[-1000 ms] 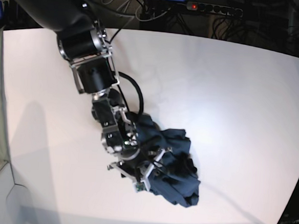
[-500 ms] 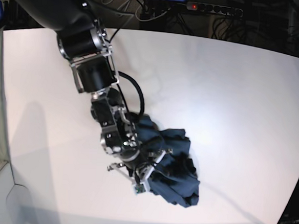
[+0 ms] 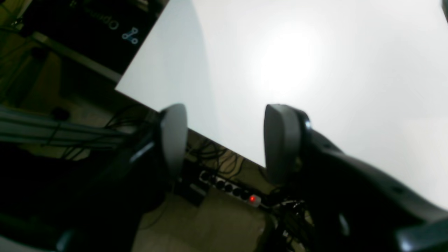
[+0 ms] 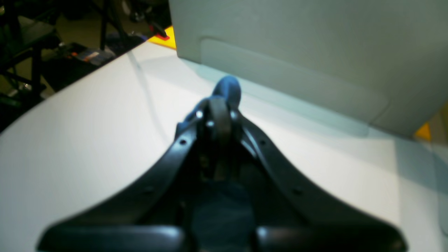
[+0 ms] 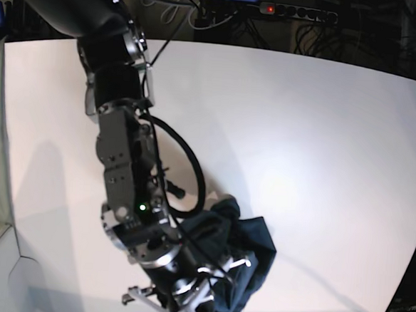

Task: Layout the t-shirt on the table in an organized manner, then fold the t-shirt properly
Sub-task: 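Lift the t-shirt with the right gripper and shake it open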

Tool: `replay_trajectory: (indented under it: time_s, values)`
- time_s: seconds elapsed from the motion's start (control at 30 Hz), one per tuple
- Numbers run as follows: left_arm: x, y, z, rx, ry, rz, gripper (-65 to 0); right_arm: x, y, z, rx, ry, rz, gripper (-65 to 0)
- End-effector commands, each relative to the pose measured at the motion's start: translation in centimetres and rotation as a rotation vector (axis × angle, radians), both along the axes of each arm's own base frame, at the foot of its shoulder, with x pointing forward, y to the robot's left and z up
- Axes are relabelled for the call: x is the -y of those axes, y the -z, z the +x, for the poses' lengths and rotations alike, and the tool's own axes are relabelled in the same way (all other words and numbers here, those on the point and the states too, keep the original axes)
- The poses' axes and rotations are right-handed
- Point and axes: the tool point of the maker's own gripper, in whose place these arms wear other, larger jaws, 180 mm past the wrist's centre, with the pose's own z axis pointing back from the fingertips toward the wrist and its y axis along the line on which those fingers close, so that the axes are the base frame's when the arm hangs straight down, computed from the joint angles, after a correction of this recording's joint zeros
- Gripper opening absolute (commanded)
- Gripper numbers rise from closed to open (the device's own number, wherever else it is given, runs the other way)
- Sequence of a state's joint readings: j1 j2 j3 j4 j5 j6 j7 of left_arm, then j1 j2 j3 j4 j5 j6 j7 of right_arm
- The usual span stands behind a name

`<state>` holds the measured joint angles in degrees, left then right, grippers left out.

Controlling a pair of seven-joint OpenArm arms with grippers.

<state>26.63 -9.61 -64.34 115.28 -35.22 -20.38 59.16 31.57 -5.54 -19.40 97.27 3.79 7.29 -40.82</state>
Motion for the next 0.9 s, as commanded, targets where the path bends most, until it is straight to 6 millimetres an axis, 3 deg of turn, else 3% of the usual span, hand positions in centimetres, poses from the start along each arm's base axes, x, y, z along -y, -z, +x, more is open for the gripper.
replay_trajectory:
  time_s: [0.0, 0.17, 0.27, 0.43, 0.67, 0.77, 0.87]
  values:
    - [-0.3, -1.4, 0.7, 0.04, 0.013, 0.033, -30.7, -0.2, -4.7, -0.1, 0.123, -0.013, 0.036, -65.0]
    - [-0.5, -1.5, 0.7, 0.039, 0.012, 0.039, -30.7, -0.1, -9.6, 0.0, 0.229, -0.014, 0.034, -65.0]
    - [-0.5, -1.5, 0.5, 0.036, 0.011, 0.04, -30.7, -0.6, -11.3, 0.0, 0.261, -0.027, 0.034, -65.0]
    - [-0.5, -1.5, 0.5, 0.036, 0.011, 0.04, -30.7, -5.1, -14.3, -2.0, 0.333, -0.129, 0.012, -65.0]
    - [-0.9, -2.0, 0.7, 0.034, 0.02, 0.059, -30.7, -8.6, -19.3, -3.7, 0.489, -0.208, -0.068, -65.0]
    - [-2.0, -2.7, 0.0, 0.042, -0.017, 0.08, -30.7, -8.7, -20.5, -2.5, 0.513, -0.197, -0.076, -65.0]
    - [-2.5, -3.2, -0.4, 0.045, -0.019, 0.102, -30.7, -6.8, -21.7, -0.9, 0.504, -0.134, -0.027, -65.0]
